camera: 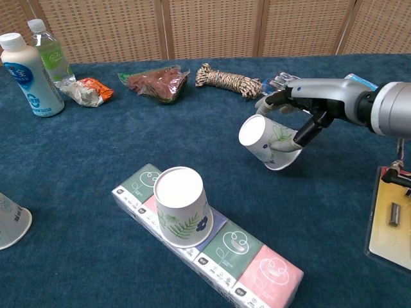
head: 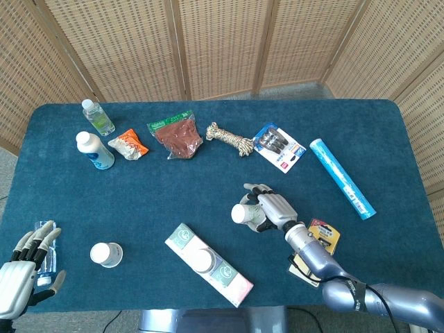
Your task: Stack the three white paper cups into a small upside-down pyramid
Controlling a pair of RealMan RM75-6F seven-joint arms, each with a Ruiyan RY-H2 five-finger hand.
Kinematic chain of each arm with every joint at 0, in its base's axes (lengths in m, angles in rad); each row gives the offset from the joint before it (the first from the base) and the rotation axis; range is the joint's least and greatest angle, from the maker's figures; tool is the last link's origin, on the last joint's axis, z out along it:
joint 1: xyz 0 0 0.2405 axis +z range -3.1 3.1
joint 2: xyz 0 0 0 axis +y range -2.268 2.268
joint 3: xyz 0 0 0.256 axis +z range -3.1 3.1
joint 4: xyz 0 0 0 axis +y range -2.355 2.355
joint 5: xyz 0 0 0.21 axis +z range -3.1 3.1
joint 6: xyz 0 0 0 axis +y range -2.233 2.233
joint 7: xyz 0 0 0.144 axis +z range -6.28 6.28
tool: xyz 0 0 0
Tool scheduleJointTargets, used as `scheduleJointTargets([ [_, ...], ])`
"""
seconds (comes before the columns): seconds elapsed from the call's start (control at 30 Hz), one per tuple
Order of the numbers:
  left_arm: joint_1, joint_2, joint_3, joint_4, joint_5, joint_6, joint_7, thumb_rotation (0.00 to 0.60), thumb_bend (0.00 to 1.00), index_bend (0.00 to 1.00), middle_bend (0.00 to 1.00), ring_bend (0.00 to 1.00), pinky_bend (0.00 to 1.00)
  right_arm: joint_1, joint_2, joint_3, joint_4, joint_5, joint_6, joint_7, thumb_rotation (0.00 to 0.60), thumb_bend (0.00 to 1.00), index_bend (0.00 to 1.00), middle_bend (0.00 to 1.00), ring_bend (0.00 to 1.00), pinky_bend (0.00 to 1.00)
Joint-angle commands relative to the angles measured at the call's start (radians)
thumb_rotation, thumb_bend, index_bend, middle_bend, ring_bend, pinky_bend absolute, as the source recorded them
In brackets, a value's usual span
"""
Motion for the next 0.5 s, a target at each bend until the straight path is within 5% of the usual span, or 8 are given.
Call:
scheduleJointTargets([
  [0.03, 0.003, 0.001, 0.0, -0.004, -0.001, 0.004, 0.007, 0.6, 0.44, 0.04, 0.0, 0.0, 0.0, -0.001, -0.013, 0.02, 0.055, -0.048, -0.06, 0.097, 0.6, 0.37, 0.31, 0.0, 0.0, 0.0],
  [0.5, 0.013, 0.002, 0.003, -0.027, 0.018, 0.014, 0.038, 0.6, 0.45, 0.04, 0.0, 0.0, 0.0, -0.013, 0.009, 0.011, 0.182, -0.201, -0.156, 0.312, 0.6, 0.37, 0.24, 0.0, 0.0, 0.0],
])
